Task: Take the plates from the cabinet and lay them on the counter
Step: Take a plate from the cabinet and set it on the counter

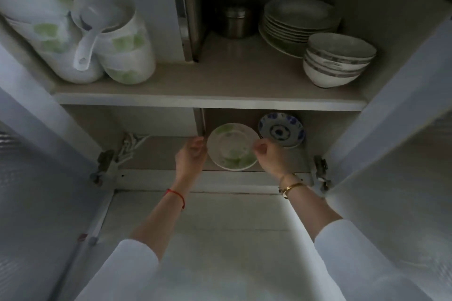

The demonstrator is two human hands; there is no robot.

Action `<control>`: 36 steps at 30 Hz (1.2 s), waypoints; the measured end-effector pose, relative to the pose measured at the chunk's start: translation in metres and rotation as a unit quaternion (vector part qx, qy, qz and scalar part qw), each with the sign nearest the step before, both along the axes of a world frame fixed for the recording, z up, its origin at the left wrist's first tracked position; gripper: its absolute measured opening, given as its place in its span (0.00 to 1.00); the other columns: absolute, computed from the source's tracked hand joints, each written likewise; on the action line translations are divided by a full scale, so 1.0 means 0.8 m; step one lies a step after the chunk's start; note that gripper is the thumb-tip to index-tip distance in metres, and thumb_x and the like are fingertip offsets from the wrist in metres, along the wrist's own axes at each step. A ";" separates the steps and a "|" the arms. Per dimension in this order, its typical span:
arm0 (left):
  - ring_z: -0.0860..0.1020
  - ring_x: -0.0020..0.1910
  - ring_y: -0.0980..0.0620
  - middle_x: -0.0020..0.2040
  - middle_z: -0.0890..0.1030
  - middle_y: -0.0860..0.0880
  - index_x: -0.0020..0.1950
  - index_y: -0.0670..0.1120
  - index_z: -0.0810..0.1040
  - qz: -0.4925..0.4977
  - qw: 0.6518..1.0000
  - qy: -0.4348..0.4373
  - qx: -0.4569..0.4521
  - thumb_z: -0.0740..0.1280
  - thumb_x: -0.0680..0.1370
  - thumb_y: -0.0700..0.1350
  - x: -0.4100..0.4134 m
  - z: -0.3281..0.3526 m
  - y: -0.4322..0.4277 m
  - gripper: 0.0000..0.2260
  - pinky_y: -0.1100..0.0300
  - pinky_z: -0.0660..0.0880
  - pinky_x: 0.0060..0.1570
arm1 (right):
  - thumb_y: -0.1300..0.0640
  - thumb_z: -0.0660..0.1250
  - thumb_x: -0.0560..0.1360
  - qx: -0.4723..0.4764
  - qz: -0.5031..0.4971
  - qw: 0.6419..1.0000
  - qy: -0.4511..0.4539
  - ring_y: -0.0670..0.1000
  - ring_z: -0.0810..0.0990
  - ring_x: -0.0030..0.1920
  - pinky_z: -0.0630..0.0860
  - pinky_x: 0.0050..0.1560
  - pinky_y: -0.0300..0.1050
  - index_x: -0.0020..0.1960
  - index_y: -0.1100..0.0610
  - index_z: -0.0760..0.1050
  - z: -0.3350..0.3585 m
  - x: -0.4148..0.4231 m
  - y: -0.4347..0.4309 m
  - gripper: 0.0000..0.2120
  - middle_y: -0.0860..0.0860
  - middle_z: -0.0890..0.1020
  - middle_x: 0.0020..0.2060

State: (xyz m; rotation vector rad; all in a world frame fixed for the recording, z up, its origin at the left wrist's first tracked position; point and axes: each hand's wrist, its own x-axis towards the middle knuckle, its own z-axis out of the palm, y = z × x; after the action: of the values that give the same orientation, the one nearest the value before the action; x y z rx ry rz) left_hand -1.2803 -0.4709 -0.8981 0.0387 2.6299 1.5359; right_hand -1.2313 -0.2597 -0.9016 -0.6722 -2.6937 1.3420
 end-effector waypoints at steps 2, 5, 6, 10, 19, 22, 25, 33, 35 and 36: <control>0.81 0.57 0.49 0.58 0.83 0.47 0.65 0.45 0.78 0.007 1.000 -0.008 -0.014 0.68 0.80 0.45 -0.018 -0.022 0.004 0.14 0.62 0.73 0.53 | 0.55 0.68 0.78 0.006 -0.003 1.000 -0.009 0.58 0.81 0.53 0.77 0.53 0.49 0.58 0.62 0.77 -0.022 -0.016 0.008 0.13 0.58 0.84 0.51; 0.80 0.56 0.50 0.57 0.82 0.46 0.64 0.45 0.78 0.006 0.999 -0.003 -0.034 0.69 0.79 0.44 -0.044 -0.057 0.011 0.14 0.64 0.70 0.51 | 0.53 0.69 0.77 0.024 0.005 0.999 -0.024 0.57 0.81 0.54 0.75 0.53 0.46 0.60 0.61 0.76 -0.056 -0.033 0.021 0.16 0.58 0.82 0.54; 0.79 0.55 0.50 0.58 0.82 0.45 0.64 0.44 0.78 0.001 0.999 -0.005 -0.038 0.69 0.78 0.42 -0.052 -0.068 0.013 0.14 0.67 0.68 0.49 | 0.53 0.69 0.77 0.033 0.010 0.999 -0.030 0.58 0.80 0.56 0.75 0.54 0.46 0.61 0.61 0.75 -0.066 -0.036 0.026 0.17 0.58 0.82 0.55; 0.79 0.59 0.45 0.61 0.81 0.41 0.66 0.40 0.78 -0.020 0.998 -0.026 -0.045 0.72 0.76 0.38 -0.079 -0.107 0.026 0.18 0.64 0.72 0.54 | 0.55 0.68 0.77 0.078 0.030 0.994 -0.070 0.60 0.76 0.61 0.71 0.61 0.47 0.65 0.64 0.73 -0.098 -0.052 0.045 0.20 0.62 0.78 0.60; 0.77 0.60 0.37 0.59 0.82 0.39 0.65 0.40 0.79 -0.041 0.990 -0.028 -0.130 0.75 0.73 0.44 -0.126 -0.155 0.038 0.21 0.52 0.75 0.60 | 0.55 0.64 0.78 0.135 0.010 0.985 -0.109 0.59 0.71 0.67 0.65 0.64 0.45 0.68 0.66 0.70 -0.139 -0.083 0.056 0.22 0.63 0.73 0.66; 0.78 0.59 0.36 0.58 0.83 0.38 0.64 0.40 0.80 -0.058 0.990 -0.032 -0.127 0.76 0.72 0.42 -0.129 -0.157 0.042 0.21 0.49 0.76 0.60 | 0.56 0.67 0.77 0.109 0.000 0.990 -0.094 0.60 0.73 0.66 0.68 0.64 0.48 0.68 0.64 0.72 -0.143 -0.084 0.054 0.23 0.63 0.76 0.64; 0.74 0.64 0.39 0.61 0.80 0.38 0.68 0.40 0.77 -0.055 0.990 -0.045 -0.124 0.77 0.71 0.42 -0.128 -0.161 0.046 0.26 0.54 0.72 0.63 | 0.59 0.69 0.74 0.083 -0.007 0.994 -0.069 0.61 0.76 0.63 0.72 0.62 0.51 0.67 0.62 0.74 -0.145 -0.081 0.055 0.22 0.62 0.80 0.61; 0.79 0.59 0.38 0.58 0.83 0.38 0.65 0.38 0.78 -0.041 0.988 -0.056 -0.138 0.78 0.68 0.37 -0.130 -0.165 0.049 0.25 0.50 0.75 0.61 | 0.63 0.71 0.71 0.051 -0.054 0.997 -0.038 0.61 0.79 0.57 0.67 0.47 0.37 0.60 0.63 0.79 -0.155 -0.078 0.053 0.17 0.61 0.82 0.55; 0.79 0.58 0.39 0.56 0.84 0.39 0.63 0.39 0.79 -0.030 0.989 -0.065 -0.126 0.78 0.67 0.37 -0.131 -0.168 0.048 0.25 0.50 0.76 0.60 | 0.65 0.71 0.71 0.052 -0.061 0.996 -0.026 0.61 0.79 0.56 0.65 0.45 0.37 0.58 0.65 0.79 -0.156 -0.077 0.051 0.16 0.63 0.82 0.52; 0.79 0.59 0.39 0.56 0.84 0.39 0.63 0.39 0.79 -0.024 0.990 -0.069 -0.116 0.78 0.67 0.37 -0.131 -0.169 0.049 0.25 0.49 0.76 0.59 | 0.66 0.70 0.71 0.052 -0.063 0.996 -0.021 0.61 0.79 0.54 0.65 0.44 0.38 0.57 0.66 0.79 -0.156 -0.077 0.051 0.15 0.63 0.82 0.49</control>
State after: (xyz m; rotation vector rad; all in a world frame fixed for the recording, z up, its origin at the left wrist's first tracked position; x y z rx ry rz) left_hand -1.3853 -0.4320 -1.0336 -0.0220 2.6558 1.1633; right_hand -1.2932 -0.2190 -1.0261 -0.8519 -2.6791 1.1641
